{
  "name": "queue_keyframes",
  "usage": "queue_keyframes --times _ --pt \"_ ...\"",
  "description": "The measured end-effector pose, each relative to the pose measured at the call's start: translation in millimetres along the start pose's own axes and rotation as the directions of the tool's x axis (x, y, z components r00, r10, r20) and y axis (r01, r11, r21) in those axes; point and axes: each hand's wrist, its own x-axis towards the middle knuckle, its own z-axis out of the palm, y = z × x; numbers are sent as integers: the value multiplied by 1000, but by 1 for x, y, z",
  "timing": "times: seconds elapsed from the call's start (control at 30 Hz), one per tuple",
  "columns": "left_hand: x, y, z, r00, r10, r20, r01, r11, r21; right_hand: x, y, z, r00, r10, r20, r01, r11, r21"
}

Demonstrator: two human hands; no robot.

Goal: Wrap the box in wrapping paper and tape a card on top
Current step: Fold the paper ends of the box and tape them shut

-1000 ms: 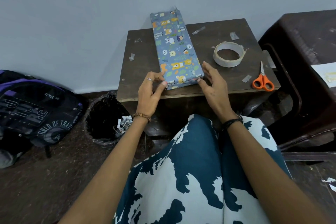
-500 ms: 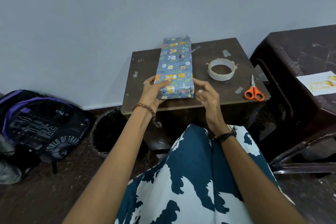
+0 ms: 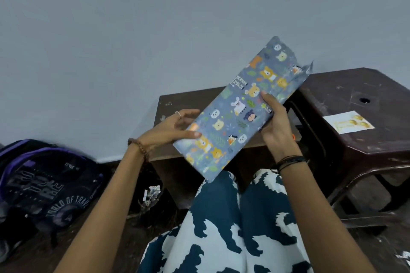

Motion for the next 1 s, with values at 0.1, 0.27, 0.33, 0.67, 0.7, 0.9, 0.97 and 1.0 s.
queue_keyframes --times 0.1,0.27,0.33,0.67,0.7,0.9,0.97,1.0 --pt "18 45 9 999 -6 39 0 988 154 -15 4 8 993 -64 97 63 998 14" --pt "50 107 18 991 109 74 -114 991 67 -36 -1 28 963 -161 216 171 985 -27" --pt "54 122 17 984 154 94 -166 977 138 -39 -13 28 953 -190 237 209 976 -57" --pt "35 133 13 952 290 93 -286 747 599 -49 -67 12 900 -354 254 411 885 -221" --pt "34 131 13 958 269 96 -270 742 614 -50 -66 12 894 -362 264 424 873 -239" --pt "34 116 4 978 171 119 -201 615 762 -54 -53 3 874 -360 325 458 833 -311" --pt "36 112 -1 984 115 137 -177 498 849 -53 -47 0 867 -342 362 465 814 -347" --pt "39 109 -3 985 98 141 -170 443 880 -52 -44 -1 866 -327 378 463 811 -358"
